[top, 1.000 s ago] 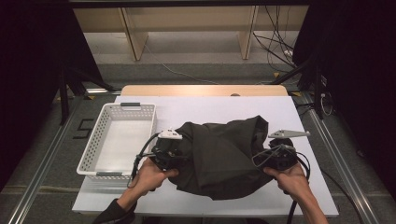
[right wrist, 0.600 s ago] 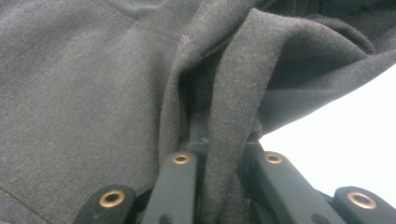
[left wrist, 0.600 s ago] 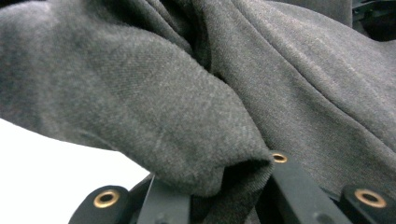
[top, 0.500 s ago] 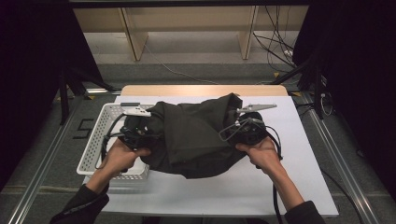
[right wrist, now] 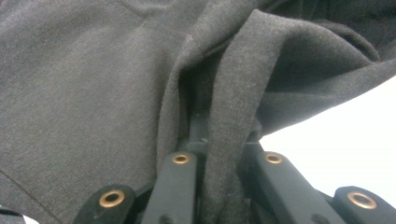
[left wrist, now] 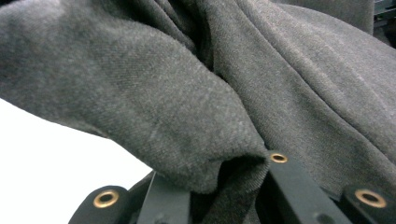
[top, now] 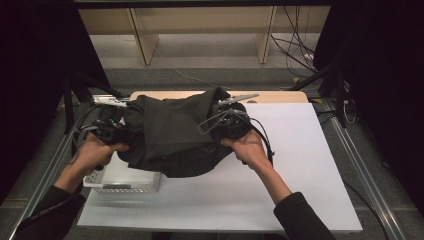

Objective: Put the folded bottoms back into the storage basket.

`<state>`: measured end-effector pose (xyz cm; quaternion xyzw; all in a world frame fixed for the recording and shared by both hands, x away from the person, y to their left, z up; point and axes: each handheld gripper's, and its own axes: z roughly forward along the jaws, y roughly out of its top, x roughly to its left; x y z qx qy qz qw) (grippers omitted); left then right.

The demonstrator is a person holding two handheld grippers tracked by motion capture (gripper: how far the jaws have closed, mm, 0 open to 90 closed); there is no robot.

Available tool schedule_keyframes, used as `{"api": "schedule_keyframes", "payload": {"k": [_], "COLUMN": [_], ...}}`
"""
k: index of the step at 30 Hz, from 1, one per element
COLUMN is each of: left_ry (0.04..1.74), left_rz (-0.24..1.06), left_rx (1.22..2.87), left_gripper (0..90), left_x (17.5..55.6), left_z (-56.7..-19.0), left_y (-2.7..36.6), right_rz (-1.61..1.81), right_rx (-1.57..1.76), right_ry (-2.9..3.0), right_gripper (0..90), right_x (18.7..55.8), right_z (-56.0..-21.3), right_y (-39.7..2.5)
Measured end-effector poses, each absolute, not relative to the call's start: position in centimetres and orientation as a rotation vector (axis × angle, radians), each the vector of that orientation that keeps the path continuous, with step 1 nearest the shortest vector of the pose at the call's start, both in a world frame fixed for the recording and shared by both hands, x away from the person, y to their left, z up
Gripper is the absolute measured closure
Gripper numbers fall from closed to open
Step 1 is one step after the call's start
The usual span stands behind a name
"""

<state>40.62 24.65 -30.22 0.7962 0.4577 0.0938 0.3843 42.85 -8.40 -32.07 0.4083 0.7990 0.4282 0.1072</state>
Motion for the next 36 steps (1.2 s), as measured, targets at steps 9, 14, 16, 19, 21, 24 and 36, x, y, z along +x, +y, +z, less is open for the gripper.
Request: {"api": "schedule_keyframes", "payload": {"k": [9,14,16,19,21,24,36], "left_ry": [1.256,1.314,1.338,1.382,1.41,1.433,1.525], "left_rz": [0.251,0.266,0.263,0.25,0.245,0.258,0.261], "left_rx": [2.037,2.036,2.036,2.026,2.021,2.024,1.984], "left_gripper": [79.2,79.3,79.2,79.3,79.3,79.3,79.0], "left_x": [41.6,42.2,42.4,43.1,43.6,44.0,45.1], "left_z": [-29.8,-30.1,-30.4,-31.1,-31.6,-32.0,-33.7], "left_y": [29.1,31.4,32.3,33.3,33.8,34.2,35.3], "right_rz": [1.268,1.27,1.265,1.254,1.244,1.233,1.201], "right_rx": [1.196,1.174,1.173,1.178,1.193,1.197,1.241], "right_ry": [2.383,2.398,2.413,2.427,2.43,2.437,2.45], "right_gripper": [83.4,83.2,83.2,83.1,83.1,83.1,81.3], "right_x": [44.4,44.9,45.1,45.3,45.4,45.6,46.0], "right_z": [-32.3,-32.6,-32.9,-33.4,-33.8,-34.3,-36.4], "right_y": [-3.3,-0.3,0.8,2.3,3.1,4.2,7.0]}}
